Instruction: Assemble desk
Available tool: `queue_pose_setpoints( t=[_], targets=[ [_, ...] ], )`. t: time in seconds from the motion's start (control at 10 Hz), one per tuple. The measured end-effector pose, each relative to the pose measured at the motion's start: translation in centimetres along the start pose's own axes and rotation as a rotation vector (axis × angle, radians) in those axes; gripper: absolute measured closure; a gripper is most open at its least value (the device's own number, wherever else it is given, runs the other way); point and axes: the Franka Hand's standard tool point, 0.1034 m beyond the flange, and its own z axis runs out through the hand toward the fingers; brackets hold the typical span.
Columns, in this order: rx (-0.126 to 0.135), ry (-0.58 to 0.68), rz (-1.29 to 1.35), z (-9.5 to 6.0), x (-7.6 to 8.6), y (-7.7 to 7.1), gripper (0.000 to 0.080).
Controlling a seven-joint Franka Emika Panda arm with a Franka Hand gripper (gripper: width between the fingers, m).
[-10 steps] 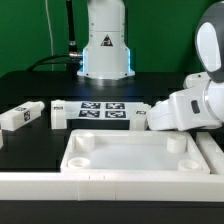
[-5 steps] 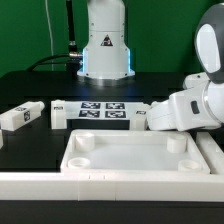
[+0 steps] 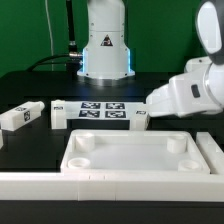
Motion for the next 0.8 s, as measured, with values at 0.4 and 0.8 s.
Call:
queue_pose_setpoints(
  t=[0.4,0.8],
  targets=[
    [0.012,0.004,-0.007,-1.0,-2.5,0.5,0.0509],
    [0.048,0.157,-0.004,-4.8,-2.3,1.0,0.0509]
  ],
)
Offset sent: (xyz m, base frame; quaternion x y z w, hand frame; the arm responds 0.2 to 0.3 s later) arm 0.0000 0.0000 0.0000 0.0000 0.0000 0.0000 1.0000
